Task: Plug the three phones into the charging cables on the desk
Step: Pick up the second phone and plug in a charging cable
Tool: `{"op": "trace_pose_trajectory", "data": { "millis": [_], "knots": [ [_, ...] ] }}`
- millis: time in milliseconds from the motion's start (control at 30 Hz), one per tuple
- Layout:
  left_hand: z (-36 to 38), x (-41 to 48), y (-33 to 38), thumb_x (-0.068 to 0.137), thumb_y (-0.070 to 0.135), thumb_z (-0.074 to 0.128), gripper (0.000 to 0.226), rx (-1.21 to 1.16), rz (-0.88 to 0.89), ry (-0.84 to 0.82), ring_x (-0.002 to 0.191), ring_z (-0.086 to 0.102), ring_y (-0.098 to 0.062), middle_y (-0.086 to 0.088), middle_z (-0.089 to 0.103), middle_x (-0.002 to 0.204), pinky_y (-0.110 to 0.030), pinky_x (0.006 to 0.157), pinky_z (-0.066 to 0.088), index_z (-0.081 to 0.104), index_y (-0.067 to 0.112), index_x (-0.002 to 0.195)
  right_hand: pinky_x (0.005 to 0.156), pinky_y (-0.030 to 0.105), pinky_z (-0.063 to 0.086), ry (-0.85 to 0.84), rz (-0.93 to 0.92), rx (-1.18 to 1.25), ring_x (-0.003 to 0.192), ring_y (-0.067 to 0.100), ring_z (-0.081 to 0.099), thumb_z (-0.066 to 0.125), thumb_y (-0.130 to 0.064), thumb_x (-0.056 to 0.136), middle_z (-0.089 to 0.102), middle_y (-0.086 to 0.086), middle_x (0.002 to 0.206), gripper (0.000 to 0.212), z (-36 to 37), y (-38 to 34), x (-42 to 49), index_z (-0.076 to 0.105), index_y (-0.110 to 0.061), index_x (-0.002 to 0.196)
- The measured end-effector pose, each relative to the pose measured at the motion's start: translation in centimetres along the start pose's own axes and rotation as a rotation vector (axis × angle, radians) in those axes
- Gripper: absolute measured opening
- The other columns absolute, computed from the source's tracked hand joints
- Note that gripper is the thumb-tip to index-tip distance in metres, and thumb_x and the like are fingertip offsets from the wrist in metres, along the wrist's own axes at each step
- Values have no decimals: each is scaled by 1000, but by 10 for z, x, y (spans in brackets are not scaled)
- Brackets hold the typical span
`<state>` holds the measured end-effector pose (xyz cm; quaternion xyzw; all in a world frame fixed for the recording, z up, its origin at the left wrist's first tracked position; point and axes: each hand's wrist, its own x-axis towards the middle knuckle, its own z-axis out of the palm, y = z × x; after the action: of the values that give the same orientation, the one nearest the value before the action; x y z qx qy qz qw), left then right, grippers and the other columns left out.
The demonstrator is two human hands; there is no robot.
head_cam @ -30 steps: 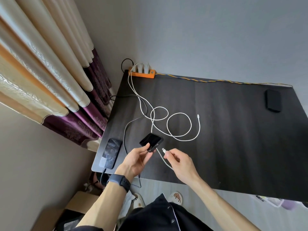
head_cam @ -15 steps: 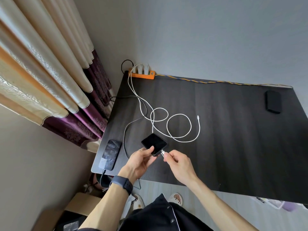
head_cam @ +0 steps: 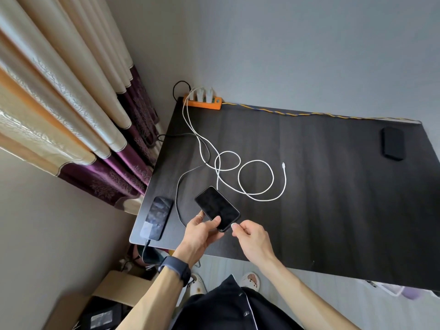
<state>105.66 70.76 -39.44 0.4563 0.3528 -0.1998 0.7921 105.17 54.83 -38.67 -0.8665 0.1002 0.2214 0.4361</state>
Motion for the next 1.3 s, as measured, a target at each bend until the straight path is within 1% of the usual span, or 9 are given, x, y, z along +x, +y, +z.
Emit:
{"op": "trace_pose_trajectory", "data": {
  "millis": [133, 233, 467, 633, 733, 833, 1100, 1167, 1300],
  "knots": [
    [-5, -1, -4, 90, -4, 63, 33, 34, -12, 36, 91, 73, -38, -19, 77, 96, -31, 66, 62, 56, 26, 103, 67, 32, 45, -52, 42, -36, 73, 16, 62, 54, -37, 97, 72, -1, 77, 35, 10, 6, 3, 61, -17, 69],
    [-10, 2, -7, 90, -5, 62, 35, 83, -2, 50, 74, 75, -27, -12, 78, 84, -28, 60, 61, 53, 28, 97, 67, 30, 44, -85, 68, 49, 72, 13, 60, 55, -36, 97, 67, -5, 72, 33, 17, 11, -1, 69, -12, 78],
    [-15, 10, -10, 92, 0, 63, 39, 144, 3, 55, 80, 75, -31, -17, 77, 91, -29, 63, 61, 50, 19, 123, 78, 38, 51, -73, 53, 90, 83, 23, 64, 54, -37, 98, 73, 3, 83, 33, 25, 14, -2, 67, -11, 82],
    [-36, 26, -4, 92, -1, 62, 72, 383, -62, 45, 87, 75, -32, -20, 73, 107, -35, 69, 63, 28, 19, 152, 86, 37, 50, -355, -74, -381, 83, 15, 67, 42, -68, 89, 69, -12, 75, 50, 20, 27, 10, 66, -24, 86],
    [-46, 36, -12, 93, -2, 58, 71, 438, -108, 98, 88, 74, -31, -18, 71, 114, -34, 68, 63, 27, 24, 152, 111, 48, 25, -439, -212, -928, 104, 23, 63, 33, -70, 87, 73, -2, 95, 57, 12, 41, 20, 65, -25, 100],
    [-53, 55, -21, 91, 1, 58, 74, 658, -139, 87, 88, 72, -30, -16, 71, 110, -38, 75, 62, 25, 23, 154, 117, 58, 2, -463, -238, -1144, 130, 26, 42, 39, -50, 94, 63, 7, 124, 48, 10, 63, 29, 61, -17, 121],
    [-58, 82, -44, 90, 11, 52, 68, 1128, -31, 246, 114, 63, -31, -13, 66, 128, -38, 103, 48, 30, 29, 153, 119, 48, 15, -327, -320, -954, 154, 24, 9, 46, -30, 95, 33, 10, 159, 42, 24, 99, 30, 55, -15, 133],
    [-58, 80, -52, 93, 11, 48, 67, 1178, 27, 320, 118, 58, -33, -16, 60, 131, -38, 106, 44, 27, 27, 154, 119, 50, 21, -307, -330, -922, 153, 27, 13, 50, -28, 92, 29, 11, 162, 46, 27, 104, 26, 54, -18, 136],
    [-42, 73, -71, 94, 35, 54, 75, 1261, 125, 428, 124, 42, -34, -16, 44, 135, -43, 105, 38, 15, 20, 157, 104, 45, 49, -255, -333, -849, 139, 29, 45, 67, -28, 74, 48, 13, 151, 59, 27, 117, 22, 59, -22, 132]
  ]
}}
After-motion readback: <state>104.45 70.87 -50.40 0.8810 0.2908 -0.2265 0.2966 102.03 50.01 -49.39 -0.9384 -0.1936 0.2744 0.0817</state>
